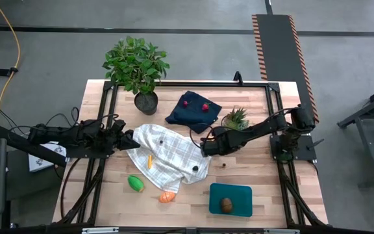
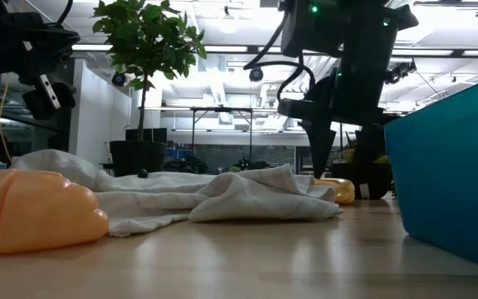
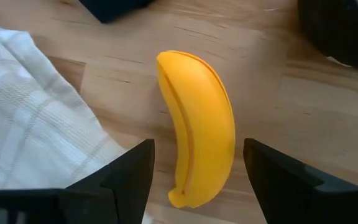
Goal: Pick and placing Produce into tupperware
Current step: Put the banana into the bin
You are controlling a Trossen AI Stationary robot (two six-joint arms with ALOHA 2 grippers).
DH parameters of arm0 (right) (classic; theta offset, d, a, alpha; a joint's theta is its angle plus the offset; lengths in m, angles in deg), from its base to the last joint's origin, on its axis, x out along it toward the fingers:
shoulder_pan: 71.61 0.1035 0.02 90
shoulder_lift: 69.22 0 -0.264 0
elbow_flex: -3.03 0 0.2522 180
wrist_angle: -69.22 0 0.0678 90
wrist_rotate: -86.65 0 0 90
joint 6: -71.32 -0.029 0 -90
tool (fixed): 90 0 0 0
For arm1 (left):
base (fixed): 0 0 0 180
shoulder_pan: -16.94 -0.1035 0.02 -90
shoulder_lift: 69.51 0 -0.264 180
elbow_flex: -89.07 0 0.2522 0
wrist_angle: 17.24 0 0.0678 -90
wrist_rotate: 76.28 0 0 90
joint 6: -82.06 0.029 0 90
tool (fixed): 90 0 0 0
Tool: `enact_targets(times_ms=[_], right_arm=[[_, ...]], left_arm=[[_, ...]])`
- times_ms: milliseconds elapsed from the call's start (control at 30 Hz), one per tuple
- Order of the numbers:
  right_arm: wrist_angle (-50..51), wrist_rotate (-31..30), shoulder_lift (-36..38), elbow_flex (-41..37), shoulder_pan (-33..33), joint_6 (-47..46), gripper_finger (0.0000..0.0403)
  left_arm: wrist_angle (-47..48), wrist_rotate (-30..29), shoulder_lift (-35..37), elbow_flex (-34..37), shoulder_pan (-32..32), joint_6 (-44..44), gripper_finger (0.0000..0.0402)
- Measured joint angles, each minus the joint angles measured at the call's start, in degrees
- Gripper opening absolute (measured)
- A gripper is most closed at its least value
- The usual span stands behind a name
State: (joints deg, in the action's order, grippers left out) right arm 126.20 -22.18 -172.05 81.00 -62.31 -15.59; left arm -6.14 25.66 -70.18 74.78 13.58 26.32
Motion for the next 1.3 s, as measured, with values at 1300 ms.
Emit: enact_targets(times_ms=[1300], right_arm=[[-4.0, 2.1, -3.2, -0.6, -1.6, 3.4, 0.0228]], left_arm=[[0.0, -0.4, 0.0, 0.0, 0.0, -0.1, 0.0001]])
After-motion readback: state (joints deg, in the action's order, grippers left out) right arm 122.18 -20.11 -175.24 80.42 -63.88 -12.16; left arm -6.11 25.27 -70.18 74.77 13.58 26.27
